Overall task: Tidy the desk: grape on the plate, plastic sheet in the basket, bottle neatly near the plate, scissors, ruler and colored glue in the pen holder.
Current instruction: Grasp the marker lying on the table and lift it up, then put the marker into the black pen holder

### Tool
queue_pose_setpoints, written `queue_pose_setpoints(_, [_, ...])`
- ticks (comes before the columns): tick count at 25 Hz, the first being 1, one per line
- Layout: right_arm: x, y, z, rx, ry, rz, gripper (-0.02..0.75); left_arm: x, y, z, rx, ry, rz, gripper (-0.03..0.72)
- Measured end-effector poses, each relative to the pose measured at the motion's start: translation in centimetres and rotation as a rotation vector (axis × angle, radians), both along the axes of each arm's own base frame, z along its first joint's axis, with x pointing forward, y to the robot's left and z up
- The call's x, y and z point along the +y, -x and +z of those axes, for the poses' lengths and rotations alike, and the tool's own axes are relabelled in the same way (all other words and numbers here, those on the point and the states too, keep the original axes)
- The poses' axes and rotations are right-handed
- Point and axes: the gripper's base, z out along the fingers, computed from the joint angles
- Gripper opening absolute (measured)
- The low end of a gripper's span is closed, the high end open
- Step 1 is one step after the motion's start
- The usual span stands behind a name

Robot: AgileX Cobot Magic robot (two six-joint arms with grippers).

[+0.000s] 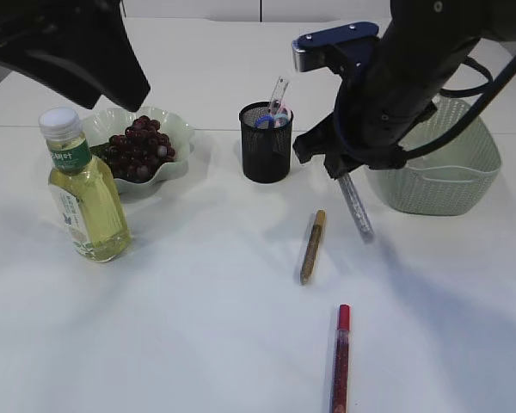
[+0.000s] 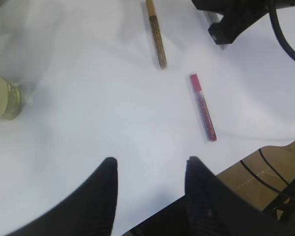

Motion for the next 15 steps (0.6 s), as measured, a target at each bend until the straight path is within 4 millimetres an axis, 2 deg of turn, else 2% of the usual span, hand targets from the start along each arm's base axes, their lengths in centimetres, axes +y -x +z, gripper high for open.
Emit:
queue_pose_setpoints(8, [1.0,-1.8,1.4,-0.243,-0.121,0.023,0.13,0.2,-0.1,0.0,-0.016,-0.021,0.005,0.33])
queue_pose_setpoints(15, [2.3,-4.0,4.5,-0.538,-0.269,0.048,0.129,0.6,-0.5,-0.1,-0.051,-0.068,0.017,0.33])
